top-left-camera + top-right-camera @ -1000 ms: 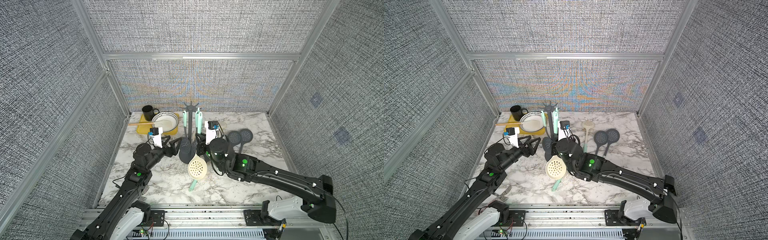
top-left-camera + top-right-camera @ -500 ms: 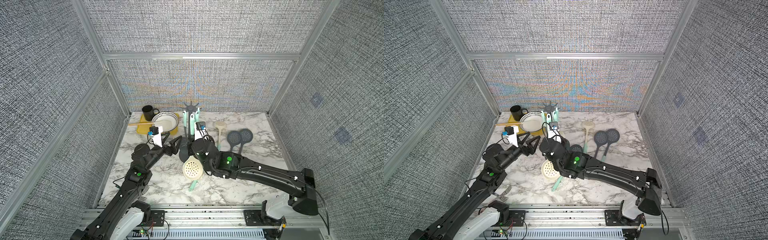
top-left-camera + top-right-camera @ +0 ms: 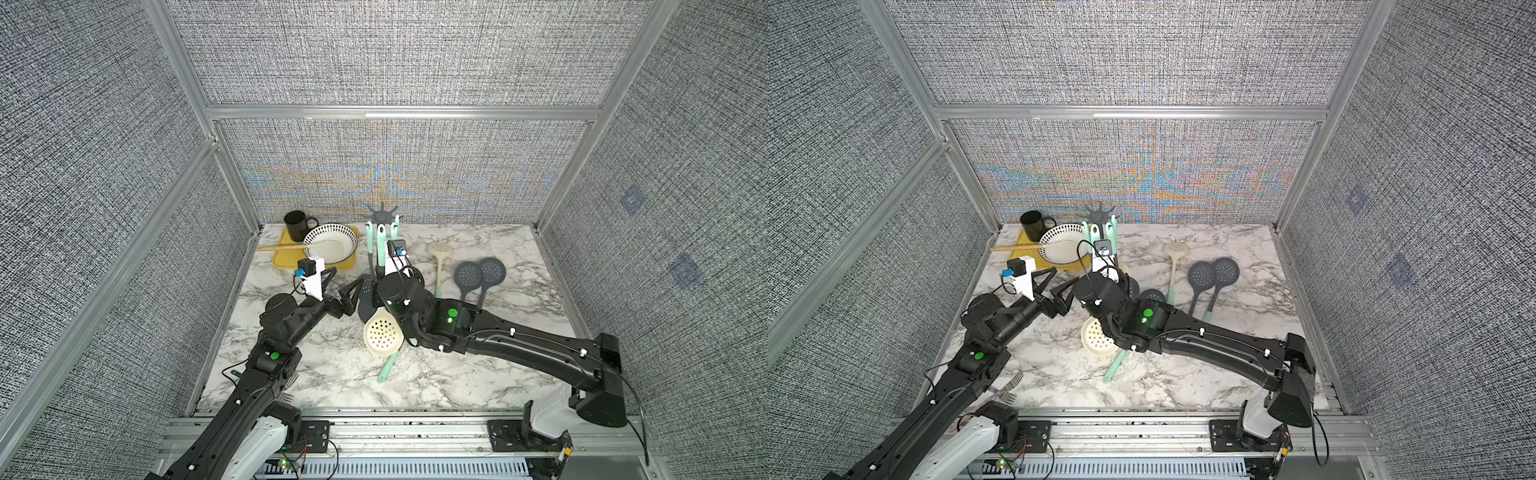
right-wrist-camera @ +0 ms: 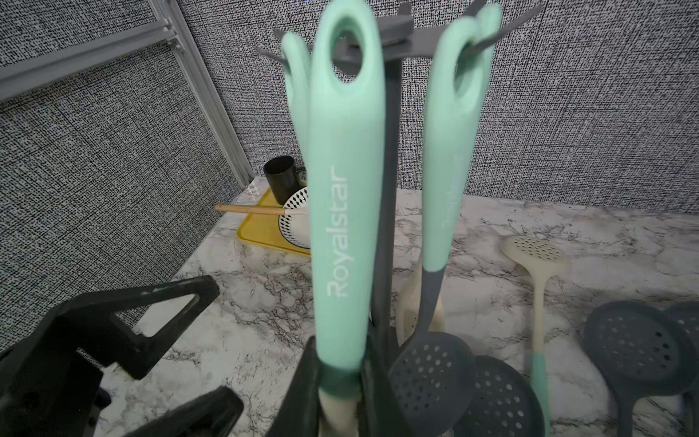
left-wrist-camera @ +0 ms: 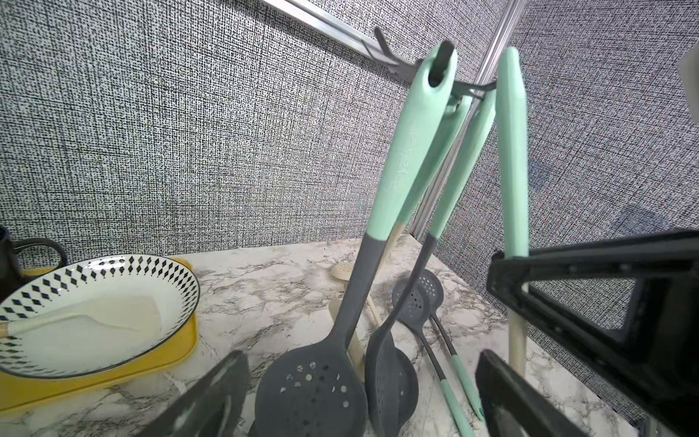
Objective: Hang the skimmer on the kitchen utensil rack
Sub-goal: Hang the skimmer on the rack.
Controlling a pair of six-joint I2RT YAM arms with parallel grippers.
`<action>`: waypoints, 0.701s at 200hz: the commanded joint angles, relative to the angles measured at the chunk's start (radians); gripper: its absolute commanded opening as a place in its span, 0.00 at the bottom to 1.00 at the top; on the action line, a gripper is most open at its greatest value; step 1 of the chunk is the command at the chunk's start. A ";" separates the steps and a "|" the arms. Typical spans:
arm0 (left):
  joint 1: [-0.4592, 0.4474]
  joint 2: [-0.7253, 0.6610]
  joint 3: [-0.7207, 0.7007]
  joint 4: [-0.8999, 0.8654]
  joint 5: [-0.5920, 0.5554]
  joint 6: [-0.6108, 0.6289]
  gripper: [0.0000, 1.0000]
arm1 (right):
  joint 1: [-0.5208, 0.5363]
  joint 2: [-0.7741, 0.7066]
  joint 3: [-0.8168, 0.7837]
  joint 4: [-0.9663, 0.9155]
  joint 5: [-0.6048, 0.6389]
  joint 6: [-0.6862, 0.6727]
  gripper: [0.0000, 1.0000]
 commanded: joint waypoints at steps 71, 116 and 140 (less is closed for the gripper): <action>0.000 0.011 0.003 0.034 0.032 0.014 0.97 | -0.035 0.029 0.041 -0.040 -0.021 0.009 0.00; -0.003 0.012 0.000 0.045 0.039 0.013 0.97 | -0.043 0.043 0.030 -0.051 -0.036 0.021 0.00; -0.003 0.016 0.016 0.032 0.033 0.026 0.97 | -0.046 0.049 0.020 -0.046 -0.040 0.015 0.00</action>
